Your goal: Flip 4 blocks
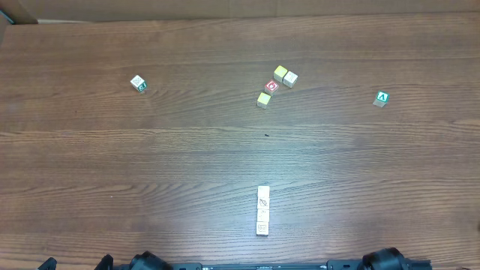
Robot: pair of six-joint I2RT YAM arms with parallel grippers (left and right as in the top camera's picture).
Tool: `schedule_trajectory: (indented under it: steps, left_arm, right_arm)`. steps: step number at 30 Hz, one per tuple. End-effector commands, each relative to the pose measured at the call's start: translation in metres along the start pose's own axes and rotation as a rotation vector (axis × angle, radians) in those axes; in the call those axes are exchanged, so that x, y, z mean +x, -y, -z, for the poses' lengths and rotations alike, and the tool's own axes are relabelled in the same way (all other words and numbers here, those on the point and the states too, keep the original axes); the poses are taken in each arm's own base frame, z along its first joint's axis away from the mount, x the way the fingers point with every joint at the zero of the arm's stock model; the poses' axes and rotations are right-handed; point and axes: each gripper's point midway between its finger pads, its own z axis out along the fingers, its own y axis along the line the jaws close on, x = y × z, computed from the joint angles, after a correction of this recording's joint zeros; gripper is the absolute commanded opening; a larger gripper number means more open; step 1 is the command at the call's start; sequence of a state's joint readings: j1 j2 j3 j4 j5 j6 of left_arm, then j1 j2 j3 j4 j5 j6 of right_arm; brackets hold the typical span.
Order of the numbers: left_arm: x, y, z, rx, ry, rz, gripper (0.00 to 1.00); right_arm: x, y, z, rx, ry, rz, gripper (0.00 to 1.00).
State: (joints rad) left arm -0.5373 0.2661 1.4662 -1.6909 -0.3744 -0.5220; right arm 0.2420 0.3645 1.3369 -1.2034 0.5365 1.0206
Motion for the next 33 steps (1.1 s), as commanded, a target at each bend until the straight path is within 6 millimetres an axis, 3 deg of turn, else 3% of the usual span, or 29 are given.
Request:
schedule_trajectory:
  steps: [1,7,14,21,26,33]
  left_arm:
    - [0.001,0.001,0.001,0.017,0.003,-0.001,1.0]
    - [0.001,0.001,0.001,0.017,0.003,-0.001,1.0]
    - [0.001,0.001,0.001,0.017,0.003,-0.001,1.0]
    - [0.001,0.001,0.001,0.017,0.003,-0.001,1.0]
    - [0.001,0.001,0.001,0.017,0.003,-0.001,1.0]
    - [0.001,0.001,0.001,0.017,0.003,-0.001,1.0]
  right_arm:
    - [0.036,0.029,-0.018,-0.029,-0.024,-0.011,1.0]
    - [0.088,0.046,-0.067,-0.201,-0.008,-0.082,1.0]
    - [0.125,0.053,-0.121,-0.353,0.051,-0.099,1.0]
    - [0.145,0.078,-0.14,-0.415,0.138,0.009,1.0]
    - [0.152,0.093,-0.147,-0.329,0.139,0.135,1.0]
    - [0.18,0.131,-0.159,-0.183,0.021,0.24,1.0]
